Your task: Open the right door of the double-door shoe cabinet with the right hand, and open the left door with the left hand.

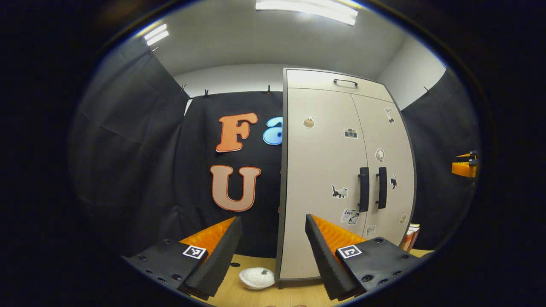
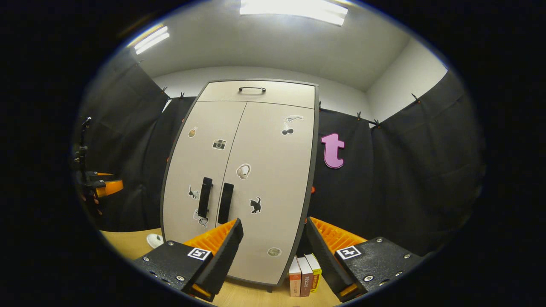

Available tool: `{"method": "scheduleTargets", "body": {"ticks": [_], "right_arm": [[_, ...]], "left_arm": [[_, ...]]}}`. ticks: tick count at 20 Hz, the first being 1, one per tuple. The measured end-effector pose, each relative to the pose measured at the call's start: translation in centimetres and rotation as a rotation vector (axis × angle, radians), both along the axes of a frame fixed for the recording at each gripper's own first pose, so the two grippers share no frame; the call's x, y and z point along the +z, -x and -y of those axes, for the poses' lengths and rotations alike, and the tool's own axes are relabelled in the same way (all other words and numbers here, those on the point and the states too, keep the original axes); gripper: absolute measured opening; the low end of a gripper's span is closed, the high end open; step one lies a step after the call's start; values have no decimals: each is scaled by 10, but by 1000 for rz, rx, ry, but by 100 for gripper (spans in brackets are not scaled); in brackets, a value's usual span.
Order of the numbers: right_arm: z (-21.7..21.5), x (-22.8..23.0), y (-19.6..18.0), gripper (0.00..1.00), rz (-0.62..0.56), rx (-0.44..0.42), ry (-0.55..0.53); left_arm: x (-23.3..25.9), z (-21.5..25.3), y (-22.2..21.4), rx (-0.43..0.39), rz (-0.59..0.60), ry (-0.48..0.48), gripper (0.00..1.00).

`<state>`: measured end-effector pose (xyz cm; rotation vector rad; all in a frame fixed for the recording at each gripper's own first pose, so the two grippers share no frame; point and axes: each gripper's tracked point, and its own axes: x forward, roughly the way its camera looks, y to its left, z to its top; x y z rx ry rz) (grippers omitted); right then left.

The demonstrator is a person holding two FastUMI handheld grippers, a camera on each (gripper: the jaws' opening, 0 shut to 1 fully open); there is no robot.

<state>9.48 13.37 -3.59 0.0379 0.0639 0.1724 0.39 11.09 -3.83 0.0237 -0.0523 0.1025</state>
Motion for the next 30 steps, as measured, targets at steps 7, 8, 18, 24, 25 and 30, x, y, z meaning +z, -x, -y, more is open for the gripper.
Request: {"method": "scheduleTargets", "body": {"ticks": [7, 8, 18, 24, 25, 30], "right_arm": [[-47, -21, -19, 92, -49, 83, -22], [-55, -25, -23, 91, -54, 95, -31], [-133, -54, -88, 87, -145, 203, -132], [-158, -73, -134, 80, -192, 169, -173], [-160, -76, -142, 78, -198, 157, -179], [-162, -81, -169, 69, -208, 84, -176]], "left_arm": [[-22, -22, -7, 22, -36, 3, 96], [-24, -24, -8, 26, -41, 4, 96], [-59, -63, -4, 67, -81, 32, 98], [-85, -96, 2, 148, -80, -22, 95], [-86, -101, 3, 156, -83, -24, 95], [-92, -112, 2, 172, -79, -23, 95]]}}
